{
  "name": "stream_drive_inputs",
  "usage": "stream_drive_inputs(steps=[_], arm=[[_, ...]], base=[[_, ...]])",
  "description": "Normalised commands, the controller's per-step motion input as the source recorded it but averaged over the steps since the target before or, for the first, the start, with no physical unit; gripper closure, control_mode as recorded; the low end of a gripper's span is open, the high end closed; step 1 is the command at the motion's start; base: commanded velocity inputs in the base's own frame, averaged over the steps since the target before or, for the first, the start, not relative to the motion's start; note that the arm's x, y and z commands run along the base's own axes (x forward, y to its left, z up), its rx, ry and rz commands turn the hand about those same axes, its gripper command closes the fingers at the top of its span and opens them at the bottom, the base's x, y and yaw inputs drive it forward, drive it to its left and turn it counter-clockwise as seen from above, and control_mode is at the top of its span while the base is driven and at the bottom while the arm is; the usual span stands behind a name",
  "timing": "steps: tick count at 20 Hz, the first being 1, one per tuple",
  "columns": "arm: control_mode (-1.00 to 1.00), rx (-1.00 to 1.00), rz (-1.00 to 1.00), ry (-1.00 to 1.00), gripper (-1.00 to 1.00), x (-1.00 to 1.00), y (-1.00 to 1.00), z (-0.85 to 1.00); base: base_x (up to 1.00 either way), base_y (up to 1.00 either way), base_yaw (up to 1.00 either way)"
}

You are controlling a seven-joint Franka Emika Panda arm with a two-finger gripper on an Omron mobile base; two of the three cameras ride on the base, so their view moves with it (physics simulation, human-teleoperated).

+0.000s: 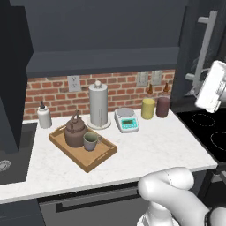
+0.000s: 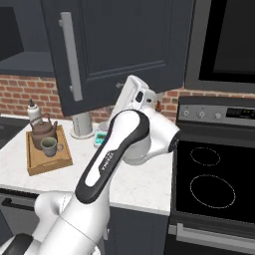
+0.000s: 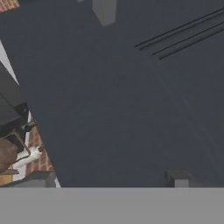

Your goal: Pick the kettle from the counter and place it on the tray. Then pick the mug from the cabinet and place it on the tray. Then close the cabinet doors.

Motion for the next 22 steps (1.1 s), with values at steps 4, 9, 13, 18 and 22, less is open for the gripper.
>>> stream_drive_inputs(steps=[4,9,13,18,22], arm=[[-1.0,-0.18,-0.07,0.0,-1.0,0.08,0.8,0.63],[-1.0,-0.17,-0.13,0.05,-1.0,0.18,0.69,0.58],[-1.0,-0.15,-0.17,0.06,-1.0,0.25,0.61,0.51],[-1.0,-0.13,-0.2,0.02,-1.0,0.29,0.63,0.39],[-1.0,-0.12,-0.24,0.0,-1.0,0.28,0.68,0.2]], base=[[0.0,0.0,0.0],[0.0,0.0,0.0],[0.0,0.0,0.0],[0.0,0.0,0.0],[0.0,0.0,0.0]])
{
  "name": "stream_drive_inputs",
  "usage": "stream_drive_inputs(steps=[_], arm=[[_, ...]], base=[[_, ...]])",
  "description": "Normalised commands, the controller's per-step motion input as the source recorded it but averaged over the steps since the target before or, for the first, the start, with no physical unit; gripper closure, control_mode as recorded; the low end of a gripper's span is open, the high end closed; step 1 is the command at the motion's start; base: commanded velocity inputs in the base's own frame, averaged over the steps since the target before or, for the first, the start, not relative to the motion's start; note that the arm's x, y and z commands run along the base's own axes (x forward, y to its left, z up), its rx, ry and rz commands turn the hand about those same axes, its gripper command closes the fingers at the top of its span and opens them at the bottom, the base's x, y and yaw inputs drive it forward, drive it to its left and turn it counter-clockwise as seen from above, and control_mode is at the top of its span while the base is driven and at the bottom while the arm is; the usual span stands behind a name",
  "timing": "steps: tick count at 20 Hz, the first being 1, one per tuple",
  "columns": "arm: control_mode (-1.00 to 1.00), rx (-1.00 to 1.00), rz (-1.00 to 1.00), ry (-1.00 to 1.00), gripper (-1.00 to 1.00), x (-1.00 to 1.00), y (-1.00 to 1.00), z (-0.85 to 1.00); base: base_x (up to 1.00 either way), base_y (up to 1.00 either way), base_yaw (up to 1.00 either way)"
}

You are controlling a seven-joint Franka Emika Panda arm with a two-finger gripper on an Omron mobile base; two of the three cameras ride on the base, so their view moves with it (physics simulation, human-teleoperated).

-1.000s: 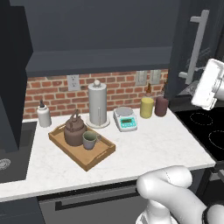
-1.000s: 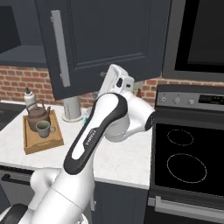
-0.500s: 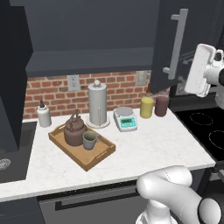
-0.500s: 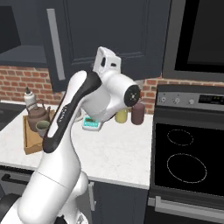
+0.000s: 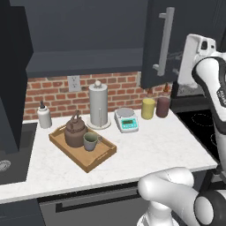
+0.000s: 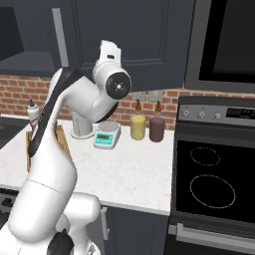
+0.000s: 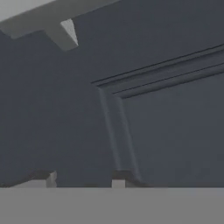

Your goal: Pick the kettle from the counter and place it on the tray. Then pick the mug from the cabinet and place it on the tray. Then close the cabinet doors.

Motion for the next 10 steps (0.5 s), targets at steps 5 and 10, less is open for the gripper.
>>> stream_drive_inputs(steps=[5,10], arm=[[-1.0,-0.11,-0.26,0.0,-1.0,0.31,0.71,0.08],[-1.0,-0.08,-0.26,0.0,-1.0,0.36,0.63,0.0]], base=[[0.0,0.0,0.0],[0.0,0.0,0.0]])
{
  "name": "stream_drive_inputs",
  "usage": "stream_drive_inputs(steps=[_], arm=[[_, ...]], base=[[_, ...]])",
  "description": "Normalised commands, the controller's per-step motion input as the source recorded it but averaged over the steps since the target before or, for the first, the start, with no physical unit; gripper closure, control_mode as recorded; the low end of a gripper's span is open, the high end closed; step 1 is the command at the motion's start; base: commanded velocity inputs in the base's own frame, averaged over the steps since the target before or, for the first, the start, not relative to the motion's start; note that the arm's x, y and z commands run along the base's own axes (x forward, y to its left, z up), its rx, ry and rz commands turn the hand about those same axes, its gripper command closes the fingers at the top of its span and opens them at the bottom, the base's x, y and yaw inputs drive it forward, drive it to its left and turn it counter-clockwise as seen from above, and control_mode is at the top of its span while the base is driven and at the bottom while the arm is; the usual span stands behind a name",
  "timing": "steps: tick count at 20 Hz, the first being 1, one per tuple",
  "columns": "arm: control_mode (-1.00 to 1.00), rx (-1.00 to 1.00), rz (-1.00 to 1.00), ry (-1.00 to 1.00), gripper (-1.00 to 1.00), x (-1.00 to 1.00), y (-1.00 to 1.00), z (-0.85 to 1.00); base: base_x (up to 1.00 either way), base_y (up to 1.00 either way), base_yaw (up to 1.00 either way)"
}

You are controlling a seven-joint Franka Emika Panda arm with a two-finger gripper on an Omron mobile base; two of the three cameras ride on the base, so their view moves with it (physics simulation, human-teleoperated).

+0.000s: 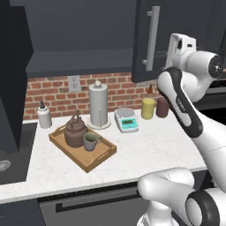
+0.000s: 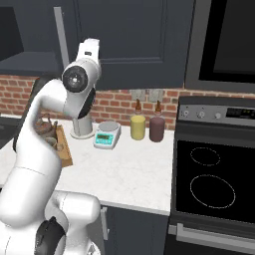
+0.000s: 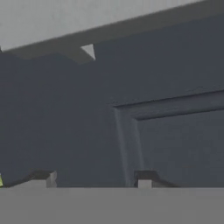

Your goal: Pick the kettle from the counter and place it on the tray. Then pick the mug from the cabinet and place it on the tray. Then close the cabinet doors.

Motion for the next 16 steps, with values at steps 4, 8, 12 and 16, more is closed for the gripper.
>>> stream_drive_inputs(steps=[4,8,12,16], arm=[[-1.0,-0.03,-0.23,0.0,-1.0,0.56,0.42,0.0],[-1.0,0.0,-0.16,0.01,-1.0,0.7,0.11,0.0],[-1.0,0.0,-0.07,0.03,-1.0,0.65,0.0,0.0],[-1.0,0.0,0.0,0.06,-1.0,0.53,-0.01,0.0]], base=[[0.0,0.0,0.0],[0.0,0.0,0.0],[0.0,0.0,0.0],[0.0,0.0,0.0]])
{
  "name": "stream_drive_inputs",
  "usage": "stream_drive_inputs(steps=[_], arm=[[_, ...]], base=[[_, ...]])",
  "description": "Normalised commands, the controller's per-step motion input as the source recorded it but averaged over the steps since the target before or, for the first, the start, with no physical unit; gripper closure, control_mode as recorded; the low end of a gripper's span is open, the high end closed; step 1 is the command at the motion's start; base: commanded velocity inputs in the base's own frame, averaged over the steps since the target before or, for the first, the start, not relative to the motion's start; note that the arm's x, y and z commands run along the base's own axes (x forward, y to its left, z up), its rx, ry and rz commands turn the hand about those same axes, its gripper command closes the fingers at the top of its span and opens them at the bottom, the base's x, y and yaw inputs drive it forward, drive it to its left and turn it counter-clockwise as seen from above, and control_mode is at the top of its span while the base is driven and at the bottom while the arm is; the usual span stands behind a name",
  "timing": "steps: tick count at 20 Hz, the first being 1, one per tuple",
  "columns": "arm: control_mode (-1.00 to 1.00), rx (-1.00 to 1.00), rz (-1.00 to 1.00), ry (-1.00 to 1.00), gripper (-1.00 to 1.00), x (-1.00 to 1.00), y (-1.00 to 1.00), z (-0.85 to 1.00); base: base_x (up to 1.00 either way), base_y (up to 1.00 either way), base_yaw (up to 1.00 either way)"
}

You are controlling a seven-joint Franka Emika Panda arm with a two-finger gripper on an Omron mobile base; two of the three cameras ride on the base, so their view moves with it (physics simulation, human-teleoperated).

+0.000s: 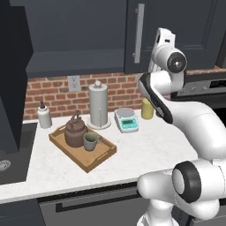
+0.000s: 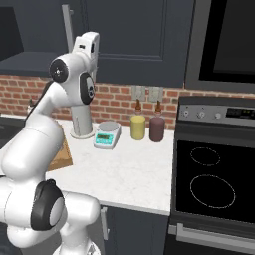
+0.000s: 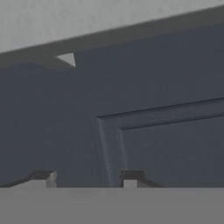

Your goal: Pick the kettle from the counter and place it on the tray. Then pick the mug from the cabinet and place it on the tray. Then close the cabinet doors.

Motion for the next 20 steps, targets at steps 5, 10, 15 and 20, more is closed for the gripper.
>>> stream_drive_inputs(steps=[5,10,15,20], arm=[[-1.0,0.0,0.0,0.1,-1.0,0.45,-0.06,-0.01],[-1.0,0.0,0.0,0.08,-1.0,0.47,-0.05,-0.26],[-1.0,-0.01,0.0,0.11,-1.0,0.4,-0.07,-0.53],[-1.0,-0.04,0.0,0.18,-1.0,0.2,-0.18,-0.68]], base=[[0.0,0.0,0.0],[0.0,0.0,0.0],[0.0,0.0,0.0],[0.0,0.0,0.0]])
